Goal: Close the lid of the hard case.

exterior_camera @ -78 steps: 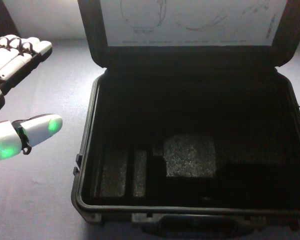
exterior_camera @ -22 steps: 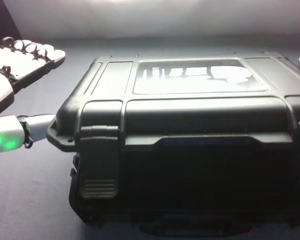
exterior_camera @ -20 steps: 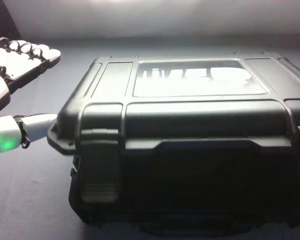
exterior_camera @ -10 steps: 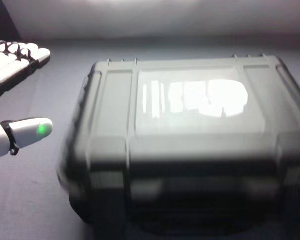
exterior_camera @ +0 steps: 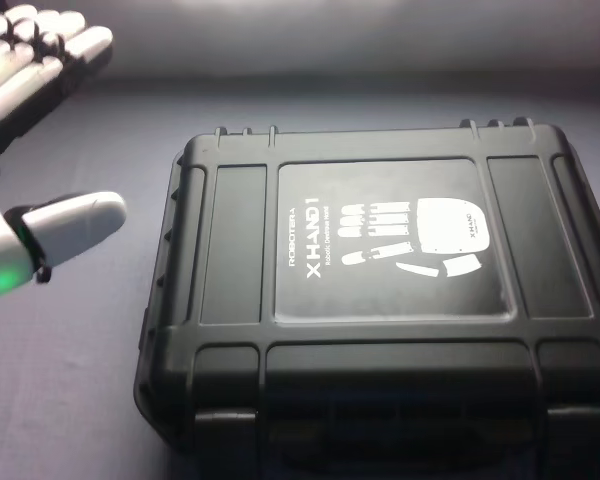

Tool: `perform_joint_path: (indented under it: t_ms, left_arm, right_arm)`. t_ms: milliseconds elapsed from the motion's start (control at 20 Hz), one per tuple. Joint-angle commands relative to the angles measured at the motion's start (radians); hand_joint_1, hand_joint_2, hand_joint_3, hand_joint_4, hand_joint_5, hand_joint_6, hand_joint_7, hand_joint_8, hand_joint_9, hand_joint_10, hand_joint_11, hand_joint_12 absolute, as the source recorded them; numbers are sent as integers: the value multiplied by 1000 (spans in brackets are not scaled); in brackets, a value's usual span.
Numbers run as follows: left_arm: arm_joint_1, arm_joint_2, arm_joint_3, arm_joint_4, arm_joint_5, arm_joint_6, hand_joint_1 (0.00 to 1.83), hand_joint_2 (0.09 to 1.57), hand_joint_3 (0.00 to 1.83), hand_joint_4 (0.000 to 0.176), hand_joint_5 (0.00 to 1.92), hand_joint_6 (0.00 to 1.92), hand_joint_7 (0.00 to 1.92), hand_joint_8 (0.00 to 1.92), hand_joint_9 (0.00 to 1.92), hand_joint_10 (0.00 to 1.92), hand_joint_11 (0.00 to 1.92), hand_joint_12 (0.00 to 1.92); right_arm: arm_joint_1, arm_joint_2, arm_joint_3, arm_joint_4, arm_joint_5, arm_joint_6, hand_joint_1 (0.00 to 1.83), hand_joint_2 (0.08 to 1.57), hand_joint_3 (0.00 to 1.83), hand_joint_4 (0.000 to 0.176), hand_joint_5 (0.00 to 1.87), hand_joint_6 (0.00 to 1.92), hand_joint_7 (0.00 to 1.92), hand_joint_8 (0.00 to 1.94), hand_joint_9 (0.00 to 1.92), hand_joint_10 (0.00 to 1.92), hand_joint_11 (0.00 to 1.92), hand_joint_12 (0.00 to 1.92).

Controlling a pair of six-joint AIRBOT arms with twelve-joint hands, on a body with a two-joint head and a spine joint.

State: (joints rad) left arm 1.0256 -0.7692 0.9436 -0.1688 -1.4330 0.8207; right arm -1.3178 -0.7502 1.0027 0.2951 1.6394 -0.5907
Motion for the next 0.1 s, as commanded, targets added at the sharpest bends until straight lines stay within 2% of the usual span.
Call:
perform_joint_path:
  t_ms: [0, 50]
  left_arm:
    - [-16, -10, 8, -6, -142, -1, 0, 1228, 0, 38, 3, 0, 0, 0, 0, 0, 0, 0]
    - [-24, -21, 11, -6, -152, -1, 0, 1198, 0, 16, 0, 0, 0, 0, 0, 0, 0, 0]
  right_arm:
    - [17, -3, 3, 5, 123, -4, 278, 1314, 0, 0, 147, 6, 122, 10, 62, 15, 57, 24]
    - [32, -6, 4, -3, 123, -8, 369, 1320, 0, 0, 152, 6, 143, 13, 100, 21, 91, 40]
